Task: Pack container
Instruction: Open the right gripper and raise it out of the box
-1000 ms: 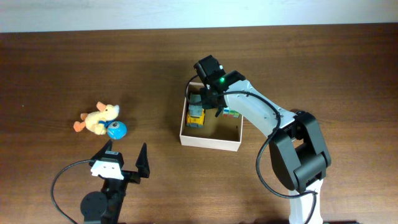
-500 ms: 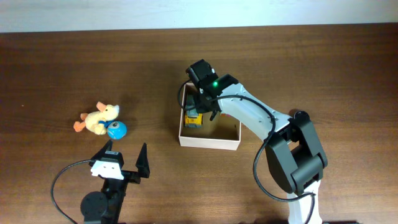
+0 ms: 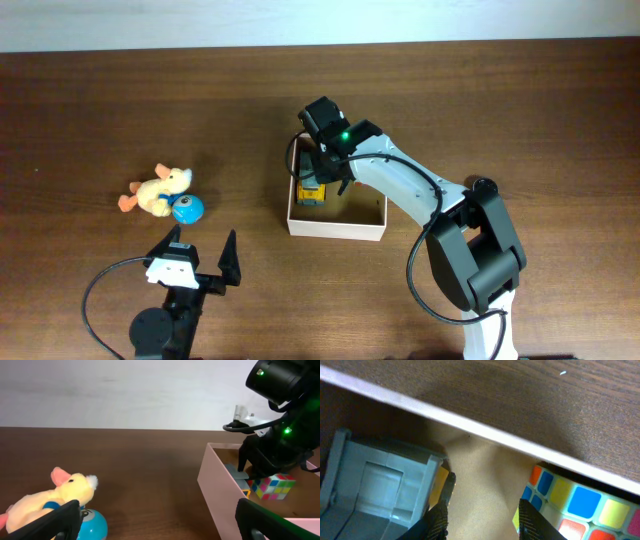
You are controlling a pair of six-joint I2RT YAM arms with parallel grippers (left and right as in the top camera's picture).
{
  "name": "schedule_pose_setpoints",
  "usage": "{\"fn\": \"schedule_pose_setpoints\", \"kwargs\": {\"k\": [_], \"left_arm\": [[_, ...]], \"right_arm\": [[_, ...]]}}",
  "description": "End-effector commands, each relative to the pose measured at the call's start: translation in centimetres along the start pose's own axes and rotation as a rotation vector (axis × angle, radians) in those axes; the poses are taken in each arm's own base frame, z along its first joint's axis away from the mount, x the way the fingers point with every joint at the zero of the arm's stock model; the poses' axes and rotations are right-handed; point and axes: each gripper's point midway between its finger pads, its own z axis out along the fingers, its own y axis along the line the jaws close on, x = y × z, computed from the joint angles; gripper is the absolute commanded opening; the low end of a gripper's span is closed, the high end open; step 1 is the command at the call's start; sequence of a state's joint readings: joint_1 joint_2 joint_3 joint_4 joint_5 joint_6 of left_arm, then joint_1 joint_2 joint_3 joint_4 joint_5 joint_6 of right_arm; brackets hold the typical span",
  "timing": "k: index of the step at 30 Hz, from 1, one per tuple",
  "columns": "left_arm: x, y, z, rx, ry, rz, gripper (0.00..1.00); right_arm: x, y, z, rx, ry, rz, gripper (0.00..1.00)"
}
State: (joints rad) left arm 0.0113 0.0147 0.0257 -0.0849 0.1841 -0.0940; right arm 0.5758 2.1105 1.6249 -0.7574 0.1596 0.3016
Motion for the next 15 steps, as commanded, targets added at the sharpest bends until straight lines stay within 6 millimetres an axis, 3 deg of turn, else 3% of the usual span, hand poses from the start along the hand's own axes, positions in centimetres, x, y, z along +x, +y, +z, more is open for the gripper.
{"fn": "schedule_pose_setpoints", "kwargs": {"k": [1,7,9,15], "left_arm": [[0.1,-0.3,0.0,0.016,-0.004,0.021,0.99],[0.1,-0.3,0.0,0.016,-0.004,0.021,0.99],[0.1,-0.3,0.0,0.016,-0.004,0.021,0.99],[0.1,-0.3,0.0,0.016,-0.004,0.021,0.99]], "right_arm": [[-0.4,-0.3,-0.4,0.012,-0.007,-0.007,0.41],[-1.3,-0.4,-1.9,0.017,-0.018,-0.006,0.39],[-1.6,-0.6,-2.5,0.025,-0.021,-0.005,0.34],[-2.7,-1.7,-6.6,0.07,-0.035,-0.005,0.33]]}}
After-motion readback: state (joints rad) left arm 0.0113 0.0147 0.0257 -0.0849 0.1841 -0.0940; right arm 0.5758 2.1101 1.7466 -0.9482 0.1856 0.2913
